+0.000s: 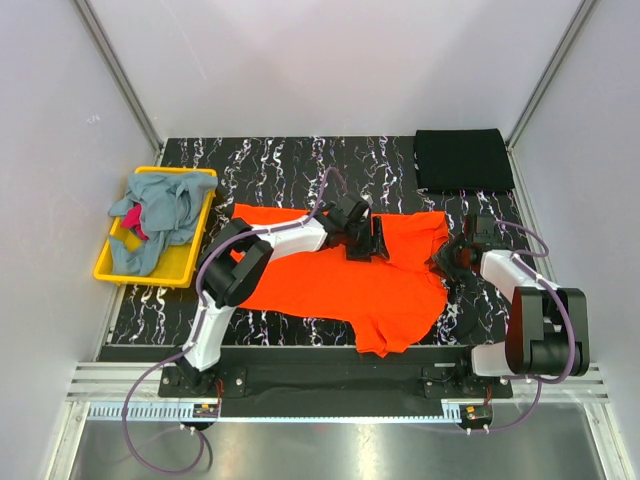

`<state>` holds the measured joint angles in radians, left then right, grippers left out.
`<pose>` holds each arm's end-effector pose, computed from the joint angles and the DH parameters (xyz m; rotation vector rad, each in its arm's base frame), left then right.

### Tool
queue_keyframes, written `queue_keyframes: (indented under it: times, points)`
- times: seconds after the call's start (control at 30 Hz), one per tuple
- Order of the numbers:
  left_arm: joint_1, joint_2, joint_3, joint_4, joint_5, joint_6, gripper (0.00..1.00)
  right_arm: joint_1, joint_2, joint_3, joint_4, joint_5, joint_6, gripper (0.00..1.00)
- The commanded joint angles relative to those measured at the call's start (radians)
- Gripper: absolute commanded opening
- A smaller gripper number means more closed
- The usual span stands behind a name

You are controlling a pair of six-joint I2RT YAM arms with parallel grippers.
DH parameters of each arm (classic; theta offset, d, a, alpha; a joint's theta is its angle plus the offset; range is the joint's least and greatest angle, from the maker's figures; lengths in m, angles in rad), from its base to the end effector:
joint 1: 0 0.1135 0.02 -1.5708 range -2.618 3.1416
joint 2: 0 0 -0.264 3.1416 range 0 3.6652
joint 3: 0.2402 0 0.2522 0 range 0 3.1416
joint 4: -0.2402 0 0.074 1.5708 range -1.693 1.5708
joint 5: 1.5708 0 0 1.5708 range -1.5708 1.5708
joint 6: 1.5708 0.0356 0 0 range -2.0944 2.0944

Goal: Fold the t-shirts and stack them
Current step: Fold the tshirt

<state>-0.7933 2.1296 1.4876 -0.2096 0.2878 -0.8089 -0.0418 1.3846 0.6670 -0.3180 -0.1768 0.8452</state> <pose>0.3178 -0.3373 0.1574 0.1245 2.6685 -0.9891 0.2508 -0.0042 0.1633 1.0880 2.4416 0.5044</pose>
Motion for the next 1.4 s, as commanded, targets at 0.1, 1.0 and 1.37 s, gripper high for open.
queue_keyframes:
  times: [0.1, 1.0, 1.37]
  points:
    - [-0.004, 0.035, 0.074, 0.052, 0.028, -0.030, 0.61, 0.013, 0.024, -0.003, 0.043, 0.014, 0.017, 0.33]
    - [0.011, 0.010, 0.212, -0.148, 0.034, 0.023, 0.00, 0.016, -0.177, -0.014, -0.001, -0.038, 0.046, 0.00]
    - [0.040, -0.045, 0.194, -0.269, 0.024, 0.088, 0.00, 0.016, -0.279, -0.092, -0.029, -0.053, 0.061, 0.00]
